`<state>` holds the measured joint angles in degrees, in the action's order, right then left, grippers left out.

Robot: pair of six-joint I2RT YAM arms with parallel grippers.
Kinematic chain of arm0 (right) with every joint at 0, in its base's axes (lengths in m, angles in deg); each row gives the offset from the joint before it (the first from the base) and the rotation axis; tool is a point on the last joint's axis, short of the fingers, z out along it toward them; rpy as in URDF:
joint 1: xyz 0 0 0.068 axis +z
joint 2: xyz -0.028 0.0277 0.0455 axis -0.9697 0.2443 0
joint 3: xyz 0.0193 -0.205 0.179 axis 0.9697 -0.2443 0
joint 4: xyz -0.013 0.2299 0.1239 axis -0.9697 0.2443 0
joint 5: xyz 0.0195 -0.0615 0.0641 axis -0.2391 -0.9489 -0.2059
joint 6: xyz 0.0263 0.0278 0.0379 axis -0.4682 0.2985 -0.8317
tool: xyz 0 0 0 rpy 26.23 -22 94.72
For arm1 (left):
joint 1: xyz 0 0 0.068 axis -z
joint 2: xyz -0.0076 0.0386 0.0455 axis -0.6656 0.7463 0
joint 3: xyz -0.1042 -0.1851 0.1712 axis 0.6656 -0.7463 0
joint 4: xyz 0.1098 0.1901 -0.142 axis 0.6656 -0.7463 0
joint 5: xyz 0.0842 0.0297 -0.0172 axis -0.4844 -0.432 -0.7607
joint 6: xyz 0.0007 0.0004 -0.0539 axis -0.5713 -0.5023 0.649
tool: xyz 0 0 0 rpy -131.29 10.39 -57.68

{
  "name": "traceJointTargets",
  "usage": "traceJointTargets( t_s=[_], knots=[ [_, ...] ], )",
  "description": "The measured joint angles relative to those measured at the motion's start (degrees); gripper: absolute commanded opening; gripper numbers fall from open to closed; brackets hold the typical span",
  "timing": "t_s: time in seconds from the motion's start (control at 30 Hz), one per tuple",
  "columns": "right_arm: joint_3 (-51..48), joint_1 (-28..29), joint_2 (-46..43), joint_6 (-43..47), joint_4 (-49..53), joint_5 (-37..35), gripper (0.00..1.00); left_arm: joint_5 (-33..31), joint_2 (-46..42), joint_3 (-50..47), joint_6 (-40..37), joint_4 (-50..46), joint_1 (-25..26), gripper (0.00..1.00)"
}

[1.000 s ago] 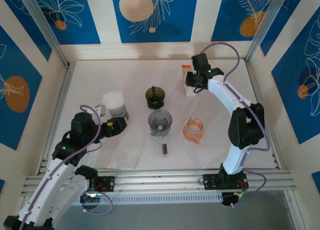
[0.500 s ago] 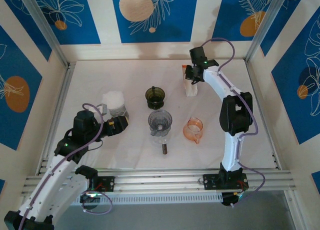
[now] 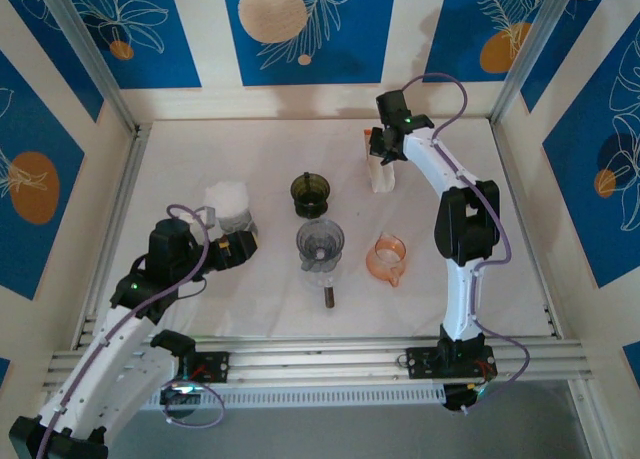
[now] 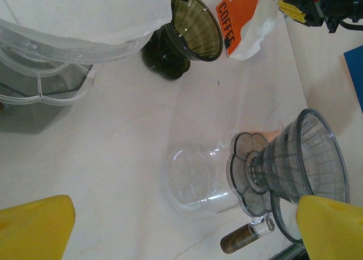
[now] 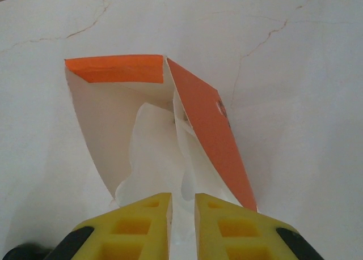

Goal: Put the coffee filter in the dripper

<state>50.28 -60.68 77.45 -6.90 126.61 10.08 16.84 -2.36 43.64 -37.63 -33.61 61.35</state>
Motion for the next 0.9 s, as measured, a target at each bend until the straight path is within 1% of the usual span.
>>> traceJointTargets(
  t_s=[0.3, 0.47, 0.63, 0.77, 0.9],
  knots=[
    [1.92, 0.00, 2.47, -0.02, 0.76, -0.22, 0.21, 0.00, 0.42, 0.00, -0.24, 0.15, 0.00, 1.00],
    [2.01, 0.00, 3.06, -0.24, 1.07, -0.22, 0.19, 0.00, 0.42, 0.00, -0.83, 0.17, 0.00, 1.00],
    [2.01, -0.11, 3.13, -0.68, 1.27, -0.46, 0.10, 0.00, 0.42, 0.00, -1.07, 0.17, 0.00, 1.00],
    [2.01, -0.11, 3.15, -0.83, 1.27, -0.83, 0.00, -0.02, 0.42, 0.00, -1.07, 0.17, 0.00, 1.00],
    [2.01, -0.09, 3.15, -0.59, 1.25, -1.38, 0.00, -0.02, 0.42, 0.00, -1.07, 0.17, 0.00, 1.00]
  ],
)
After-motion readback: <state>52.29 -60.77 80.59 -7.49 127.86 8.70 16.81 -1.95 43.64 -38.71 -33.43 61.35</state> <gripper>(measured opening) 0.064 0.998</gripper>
